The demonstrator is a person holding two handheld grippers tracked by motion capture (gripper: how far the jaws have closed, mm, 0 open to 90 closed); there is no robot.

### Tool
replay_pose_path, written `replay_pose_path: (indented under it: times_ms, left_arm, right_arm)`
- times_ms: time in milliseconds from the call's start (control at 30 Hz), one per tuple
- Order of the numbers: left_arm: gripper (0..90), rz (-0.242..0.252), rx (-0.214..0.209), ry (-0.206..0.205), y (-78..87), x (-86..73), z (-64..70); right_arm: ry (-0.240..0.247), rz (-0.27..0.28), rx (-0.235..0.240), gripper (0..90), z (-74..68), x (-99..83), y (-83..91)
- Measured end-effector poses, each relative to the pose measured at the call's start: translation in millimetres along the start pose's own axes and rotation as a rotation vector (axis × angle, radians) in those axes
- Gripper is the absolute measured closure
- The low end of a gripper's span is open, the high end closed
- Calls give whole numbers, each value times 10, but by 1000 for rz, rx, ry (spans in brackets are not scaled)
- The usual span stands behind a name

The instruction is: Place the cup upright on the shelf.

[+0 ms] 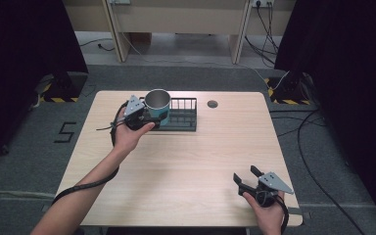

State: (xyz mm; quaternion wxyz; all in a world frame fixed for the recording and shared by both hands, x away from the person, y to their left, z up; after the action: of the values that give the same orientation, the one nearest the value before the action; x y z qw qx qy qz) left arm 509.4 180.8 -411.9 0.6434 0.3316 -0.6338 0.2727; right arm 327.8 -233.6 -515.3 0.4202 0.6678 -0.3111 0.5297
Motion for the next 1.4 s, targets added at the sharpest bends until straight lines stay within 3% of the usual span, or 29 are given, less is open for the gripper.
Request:
replay_pose_path:
  times_ms: [633, 1400]
  left_arm:
    - [166, -13, 54, 15, -200, 23, -134]
    - [166, -23, 95, -3, -421, 140, -207]
  right_arm:
    - [0, 5, 2, 243, 4, -1, 3]
    - [-1, 5, 5, 242, 9, -1, 3]
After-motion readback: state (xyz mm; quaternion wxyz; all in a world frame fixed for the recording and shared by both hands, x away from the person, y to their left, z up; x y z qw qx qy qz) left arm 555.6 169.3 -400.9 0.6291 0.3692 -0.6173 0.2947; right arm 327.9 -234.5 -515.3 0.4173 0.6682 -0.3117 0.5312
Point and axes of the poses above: each handheld gripper's, and its own axes: y roughly backward along the jaws, x roughly out of its top, z roughly to its right, the point moved 1 cm from there along -y, roughly forward along the jaws, and after that the axes turned 6 degrees about z, right-handed, at the moved point
